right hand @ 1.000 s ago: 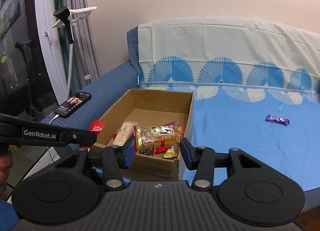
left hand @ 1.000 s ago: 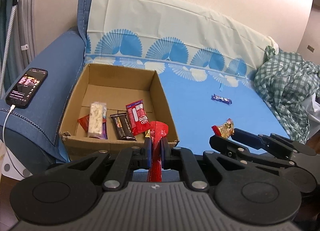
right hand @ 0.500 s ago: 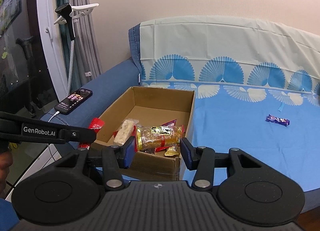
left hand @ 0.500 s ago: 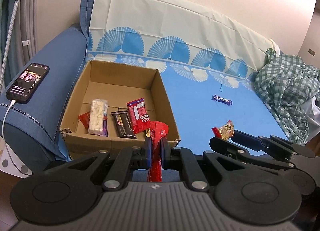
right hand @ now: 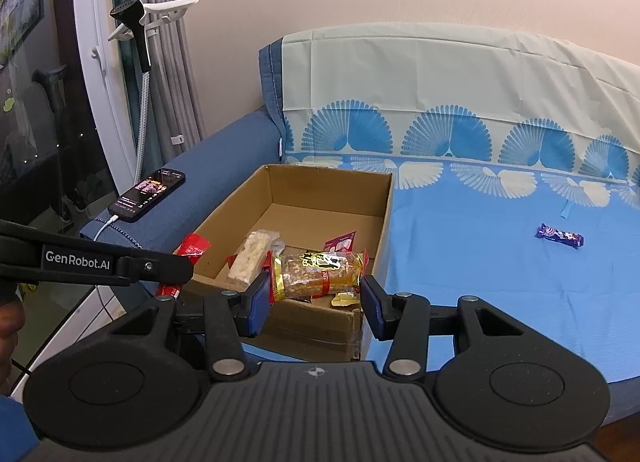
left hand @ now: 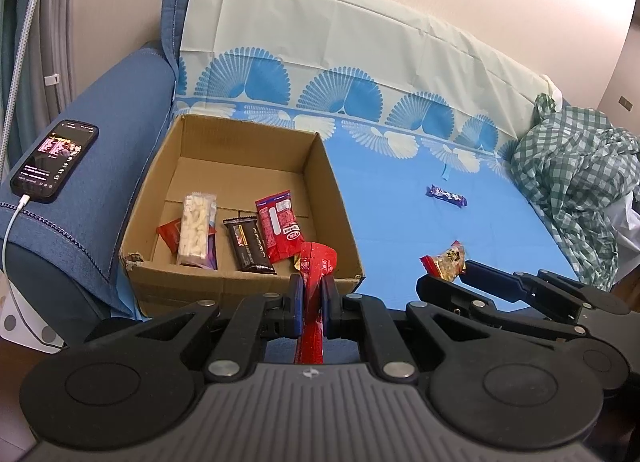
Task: Organize snacks
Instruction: 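Carry the red candy stick and gold candy over the box with both tools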
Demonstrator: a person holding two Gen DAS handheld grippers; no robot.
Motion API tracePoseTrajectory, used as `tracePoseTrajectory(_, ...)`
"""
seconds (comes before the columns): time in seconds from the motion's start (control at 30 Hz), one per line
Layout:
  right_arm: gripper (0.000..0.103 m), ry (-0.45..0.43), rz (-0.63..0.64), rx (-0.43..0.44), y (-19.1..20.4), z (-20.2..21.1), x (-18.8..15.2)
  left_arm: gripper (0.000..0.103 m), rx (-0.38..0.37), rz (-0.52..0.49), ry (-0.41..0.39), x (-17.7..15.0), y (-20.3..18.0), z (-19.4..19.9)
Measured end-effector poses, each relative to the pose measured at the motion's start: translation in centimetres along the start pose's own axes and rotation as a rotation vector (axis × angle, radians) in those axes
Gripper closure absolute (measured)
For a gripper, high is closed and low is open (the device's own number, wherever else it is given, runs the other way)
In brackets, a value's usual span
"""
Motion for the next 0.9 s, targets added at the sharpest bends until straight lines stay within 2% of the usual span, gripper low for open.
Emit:
tracePoseTrajectory(0.3,0.053,0.021,0.000,0.000,0.0,-0.7,-0.1,0.094,0.005,0.009,0.020,-0.1,0.3,-0.7)
tracePoseTrajectory(0.5,0.053,0.027,0.007,-0.004,0.0,-1.6,0.4,0.094,0.043,0.030,0.051,0.4,1.8,-1.7)
tracePoseTrajectory(0.77,0.053,0.045,0.014,0.014,0.8,-4.5,1.9,0.094,0.118,0.047,0.038,4.3,5.1,-3.6)
tracePoseTrajectory(0.9,0.053,0.044,0.026,0.021,1.3,-6.5,3.2,0.094,0.180,0.037,0.062,6.9,6.7,-5.7)
Point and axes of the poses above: each gripper's, at about its wrist camera, not at the fingertips, and z roughly against the way its jaws point, y to its left, x to its top, the point moved 7 cm from there along -z, roughly the way its jaws point, and after that the axes turned 6 degrees about -z, right-handed, at the moved point
